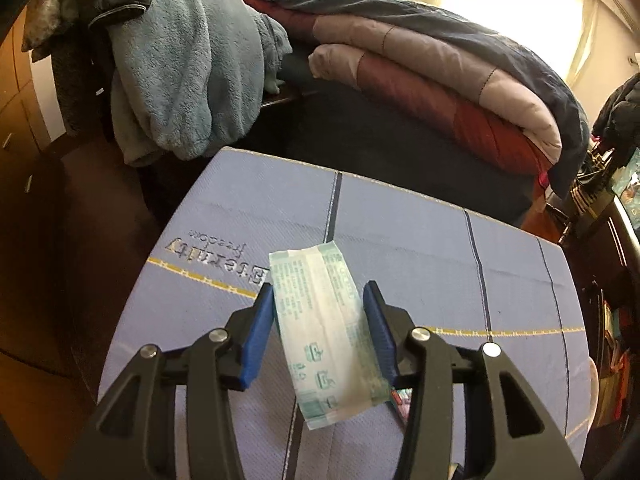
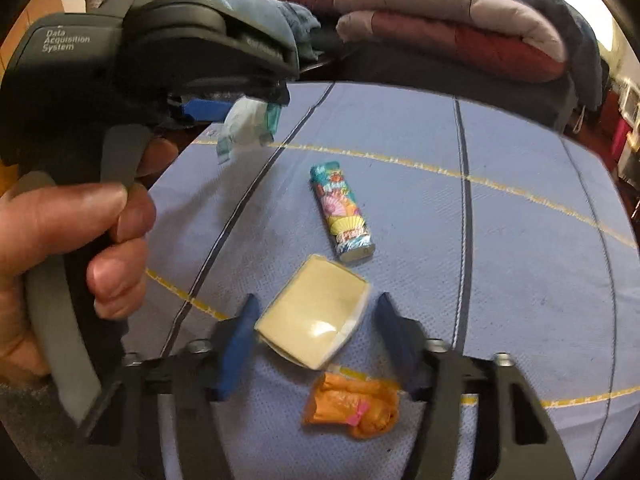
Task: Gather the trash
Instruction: 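Grasp the white wipes packet with left tool while right tool grasps the beige square, then carry the wipes packet with left tool while right tool carries the beige square to the wastebasket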
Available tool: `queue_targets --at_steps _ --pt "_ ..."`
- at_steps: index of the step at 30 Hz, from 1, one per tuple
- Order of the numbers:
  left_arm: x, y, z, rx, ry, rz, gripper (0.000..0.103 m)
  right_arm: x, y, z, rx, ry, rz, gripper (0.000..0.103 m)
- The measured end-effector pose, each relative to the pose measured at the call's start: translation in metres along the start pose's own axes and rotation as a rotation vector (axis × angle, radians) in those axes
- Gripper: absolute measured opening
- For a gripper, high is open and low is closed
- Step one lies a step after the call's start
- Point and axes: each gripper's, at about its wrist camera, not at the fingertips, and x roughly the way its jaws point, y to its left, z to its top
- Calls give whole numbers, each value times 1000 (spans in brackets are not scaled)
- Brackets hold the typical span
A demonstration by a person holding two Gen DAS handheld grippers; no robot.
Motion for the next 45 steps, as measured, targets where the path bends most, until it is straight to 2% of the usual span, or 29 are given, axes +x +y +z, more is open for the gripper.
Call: queue_targets --at_steps 5,7,13,20,31,45 --pt "-4 1 -5 18 3 -52 47 -5 -9 -4 32 -7 7 54" --pt "-8 1 -7 25 9 -100 47 -13 -16 -7 56 -19 8 54" --pt "-33 -6 -17 72 -4 -184 47 -56 -50 -23 131 -82 -16 54" --pt "-67 -28 -29 119 -36 -225 47 -87 -83 -40 203 -108 -44 54" --pt "-113 -113 -60 281 -73 -305 47 -126 -116 -58 261 -156 -85 54" --pt "-134 -231 -109 451 -50 -428 47 -181 -187 -104 380 -223 -188 54"
